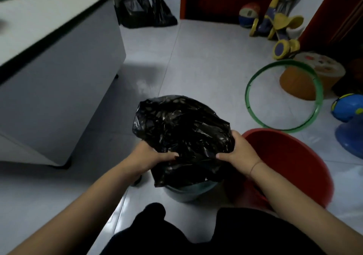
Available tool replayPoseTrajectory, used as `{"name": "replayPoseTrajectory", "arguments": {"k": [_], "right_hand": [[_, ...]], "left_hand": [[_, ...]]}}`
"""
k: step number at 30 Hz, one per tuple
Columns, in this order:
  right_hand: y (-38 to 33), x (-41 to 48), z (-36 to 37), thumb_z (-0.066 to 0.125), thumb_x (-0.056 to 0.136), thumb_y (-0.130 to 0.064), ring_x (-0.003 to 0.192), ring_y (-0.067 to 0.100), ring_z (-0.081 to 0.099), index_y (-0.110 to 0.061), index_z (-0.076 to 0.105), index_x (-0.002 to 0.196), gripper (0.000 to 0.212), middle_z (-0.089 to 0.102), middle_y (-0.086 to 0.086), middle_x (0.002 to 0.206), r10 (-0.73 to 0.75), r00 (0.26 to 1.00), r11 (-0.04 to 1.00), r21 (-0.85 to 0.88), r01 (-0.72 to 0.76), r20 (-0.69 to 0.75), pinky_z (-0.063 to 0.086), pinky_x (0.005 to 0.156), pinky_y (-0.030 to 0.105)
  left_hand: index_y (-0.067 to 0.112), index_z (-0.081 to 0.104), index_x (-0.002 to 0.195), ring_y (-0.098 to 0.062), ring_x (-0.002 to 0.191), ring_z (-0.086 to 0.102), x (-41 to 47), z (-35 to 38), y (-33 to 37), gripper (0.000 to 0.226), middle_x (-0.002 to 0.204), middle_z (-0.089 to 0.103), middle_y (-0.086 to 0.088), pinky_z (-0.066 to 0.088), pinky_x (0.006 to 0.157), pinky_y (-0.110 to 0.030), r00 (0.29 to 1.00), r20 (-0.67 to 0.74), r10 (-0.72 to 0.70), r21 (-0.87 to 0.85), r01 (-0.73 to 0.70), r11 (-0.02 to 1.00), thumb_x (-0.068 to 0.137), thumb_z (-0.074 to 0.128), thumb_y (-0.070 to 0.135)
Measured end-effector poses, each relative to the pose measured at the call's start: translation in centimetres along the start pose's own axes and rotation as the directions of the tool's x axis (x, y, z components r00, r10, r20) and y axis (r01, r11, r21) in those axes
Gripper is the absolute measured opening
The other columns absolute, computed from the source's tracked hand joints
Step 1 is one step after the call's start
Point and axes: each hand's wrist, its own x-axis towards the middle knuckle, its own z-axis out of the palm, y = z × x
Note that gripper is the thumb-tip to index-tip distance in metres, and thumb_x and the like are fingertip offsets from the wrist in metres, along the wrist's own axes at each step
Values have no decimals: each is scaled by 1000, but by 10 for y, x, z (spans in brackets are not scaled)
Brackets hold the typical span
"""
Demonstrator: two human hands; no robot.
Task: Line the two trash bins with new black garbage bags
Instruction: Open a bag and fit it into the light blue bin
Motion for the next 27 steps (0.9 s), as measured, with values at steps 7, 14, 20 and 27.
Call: {"name": "replayPoseTrajectory", "arguments": {"k": [7,14,20,27], "right_hand": [[23,-7,8,79,72,-37,123,25,48,-20,20,147,97,42,11,140,-19,999,959,-284,9,-34,41,100,35],[20,-19,3,76,76,-30,120,26,51,-24,15,149,96,35,10,144,-46,996,864,-497,77,74,45,100,41],[5,-2,10,80,70,-36,134,21,34,-29,15,147,101,30,4,144,-101,972,898,-401,182,214,32,111,37],[-17,69,24,51,93,-42,85,15,57,-9,48,128,48,64,12,119,-18,991,996,-89,30,133,48,84,33]], "left_hand": [[24,64,109,-16,98,65,-3,-1,-37,54,108,67,2,53,86,-34,982,-188,-36,212,76,974,62,86,37],[14,43,127,-19,103,62,2,-16,-51,88,116,60,-4,50,84,-33,937,-267,-225,-287,146,947,60,78,59],[34,19,123,-15,82,55,5,1,-62,74,96,52,13,45,70,-33,916,-359,179,316,-61,947,75,73,16],[40,18,133,-27,78,62,9,-4,-54,81,93,59,6,46,63,-36,892,-206,403,541,-239,806,77,66,6]]}}
